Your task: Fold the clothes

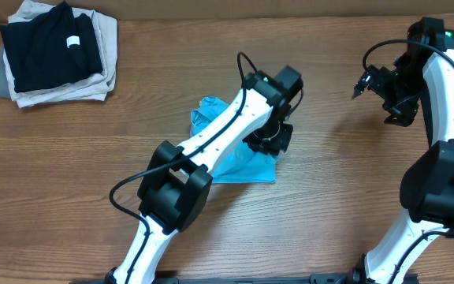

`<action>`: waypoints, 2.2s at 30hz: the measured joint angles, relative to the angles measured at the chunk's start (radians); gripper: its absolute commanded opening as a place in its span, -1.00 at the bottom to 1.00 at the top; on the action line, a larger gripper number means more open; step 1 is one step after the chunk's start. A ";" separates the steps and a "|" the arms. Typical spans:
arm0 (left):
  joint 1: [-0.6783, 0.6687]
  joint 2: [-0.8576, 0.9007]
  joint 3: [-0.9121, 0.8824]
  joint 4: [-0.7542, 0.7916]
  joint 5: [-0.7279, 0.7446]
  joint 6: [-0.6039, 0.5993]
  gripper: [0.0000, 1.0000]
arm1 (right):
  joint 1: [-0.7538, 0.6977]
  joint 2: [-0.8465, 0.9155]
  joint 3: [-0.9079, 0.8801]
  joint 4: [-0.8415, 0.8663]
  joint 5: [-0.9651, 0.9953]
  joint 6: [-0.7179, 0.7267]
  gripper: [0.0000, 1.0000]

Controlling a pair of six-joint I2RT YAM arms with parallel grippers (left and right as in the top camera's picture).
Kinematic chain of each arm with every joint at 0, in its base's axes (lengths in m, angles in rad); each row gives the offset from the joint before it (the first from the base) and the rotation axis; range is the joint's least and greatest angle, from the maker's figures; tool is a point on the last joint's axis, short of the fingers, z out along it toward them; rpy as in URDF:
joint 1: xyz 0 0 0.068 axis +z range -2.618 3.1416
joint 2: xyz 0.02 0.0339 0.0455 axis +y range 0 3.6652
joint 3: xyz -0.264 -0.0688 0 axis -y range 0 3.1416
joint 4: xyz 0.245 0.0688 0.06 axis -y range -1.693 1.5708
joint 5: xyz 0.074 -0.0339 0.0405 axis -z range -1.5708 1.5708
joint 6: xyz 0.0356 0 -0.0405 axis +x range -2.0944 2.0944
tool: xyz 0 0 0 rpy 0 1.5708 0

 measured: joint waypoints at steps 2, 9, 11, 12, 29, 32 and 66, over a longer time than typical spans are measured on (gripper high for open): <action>0.005 0.001 0.096 -0.078 -0.047 0.004 -0.16 | 0.000 0.000 0.000 0.000 0.000 0.000 1.00; 0.143 0.000 0.320 -0.256 -0.148 -0.008 0.65 | 0.000 0.000 0.000 0.000 0.000 0.000 1.00; 0.217 0.000 0.320 -0.270 -0.142 -0.008 0.65 | 0.000 0.000 0.000 0.000 0.001 0.000 1.00; 0.255 0.000 0.315 -0.271 -0.130 -0.002 0.65 | 0.000 0.000 0.000 0.000 0.000 0.000 1.00; 0.375 0.009 0.062 -0.093 0.042 0.067 0.57 | 0.000 0.000 0.000 0.000 0.000 0.000 1.00; 0.375 0.009 0.031 -0.056 0.041 0.063 0.57 | 0.000 0.000 0.000 0.000 0.000 0.000 1.00; 0.375 0.068 -0.047 0.202 0.064 0.018 -0.91 | 0.000 0.000 0.000 0.000 0.000 0.000 1.00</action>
